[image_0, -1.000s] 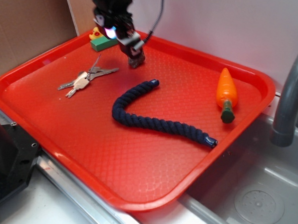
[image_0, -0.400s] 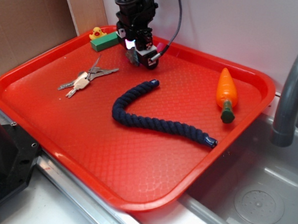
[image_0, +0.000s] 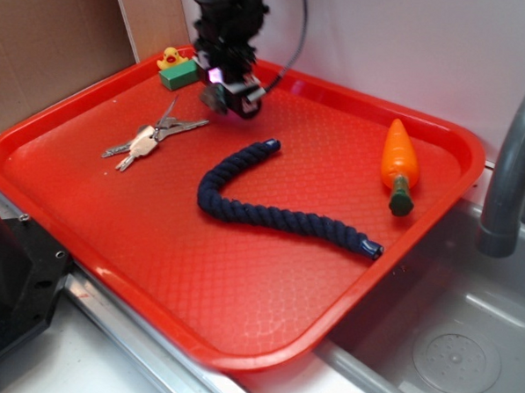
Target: Grab the rock.
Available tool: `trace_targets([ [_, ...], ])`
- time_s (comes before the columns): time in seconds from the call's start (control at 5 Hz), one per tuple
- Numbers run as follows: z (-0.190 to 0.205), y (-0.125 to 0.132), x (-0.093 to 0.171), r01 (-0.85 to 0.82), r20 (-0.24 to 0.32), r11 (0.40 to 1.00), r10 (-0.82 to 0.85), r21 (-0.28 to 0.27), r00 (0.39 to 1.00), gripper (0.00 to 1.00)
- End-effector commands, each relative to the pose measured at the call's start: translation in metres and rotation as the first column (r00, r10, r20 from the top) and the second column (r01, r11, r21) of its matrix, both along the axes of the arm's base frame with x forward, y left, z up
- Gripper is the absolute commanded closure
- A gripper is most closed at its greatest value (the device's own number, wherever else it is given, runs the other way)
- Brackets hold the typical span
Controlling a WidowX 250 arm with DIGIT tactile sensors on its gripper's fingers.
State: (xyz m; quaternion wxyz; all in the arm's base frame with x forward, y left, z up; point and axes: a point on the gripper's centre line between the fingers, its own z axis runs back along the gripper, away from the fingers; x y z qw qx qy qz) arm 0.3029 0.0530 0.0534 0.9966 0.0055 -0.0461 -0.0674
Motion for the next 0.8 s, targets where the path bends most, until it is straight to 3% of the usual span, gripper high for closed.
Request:
trace_targets([
  [0.0,0.121,-0.007,-0.056,-0.114,0.111,0.993,0.113,0.003,0.987,1.0],
  [0.2,0.172,-0.016,-0.079,-0.13,0.062,0.991,0.131,-0.022,0.989,1.0],
  [0.4,0.213,-0.038,-0.109,-0.13,0.059,0.991,0.131,-0.008,0.99,1.0],
  [0.6,0.231,-0.044,-0.122,-0.125,0.051,0.991,0.127,-0.041,0.991,1.0],
])
